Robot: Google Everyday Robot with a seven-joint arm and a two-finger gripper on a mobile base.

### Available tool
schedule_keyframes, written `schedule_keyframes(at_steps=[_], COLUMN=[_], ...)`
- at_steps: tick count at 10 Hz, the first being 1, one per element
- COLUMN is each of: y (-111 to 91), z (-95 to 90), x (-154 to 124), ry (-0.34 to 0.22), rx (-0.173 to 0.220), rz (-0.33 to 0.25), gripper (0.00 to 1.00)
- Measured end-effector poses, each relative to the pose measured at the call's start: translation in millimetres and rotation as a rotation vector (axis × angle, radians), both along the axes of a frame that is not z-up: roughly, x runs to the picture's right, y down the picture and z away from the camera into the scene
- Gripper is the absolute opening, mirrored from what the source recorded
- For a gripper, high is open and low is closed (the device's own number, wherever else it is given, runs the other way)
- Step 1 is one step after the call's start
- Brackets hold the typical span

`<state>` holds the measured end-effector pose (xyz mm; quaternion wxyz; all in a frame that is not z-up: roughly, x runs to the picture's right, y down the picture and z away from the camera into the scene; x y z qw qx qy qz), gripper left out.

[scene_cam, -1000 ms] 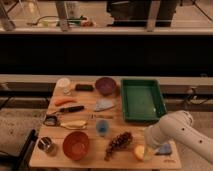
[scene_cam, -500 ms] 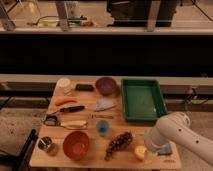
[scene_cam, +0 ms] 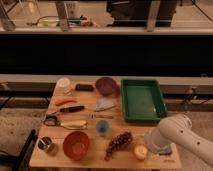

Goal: Place apple in tray

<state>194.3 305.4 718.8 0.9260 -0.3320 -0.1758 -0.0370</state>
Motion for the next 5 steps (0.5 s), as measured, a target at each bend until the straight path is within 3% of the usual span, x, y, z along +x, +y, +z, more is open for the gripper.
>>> schedule_keyframes(at_steps=[5], y=[9.3], z=[6.2], x=[-5.3], ry=[-0.031], rx=[-0.006], rz=[-0.035], gripper=[0.80])
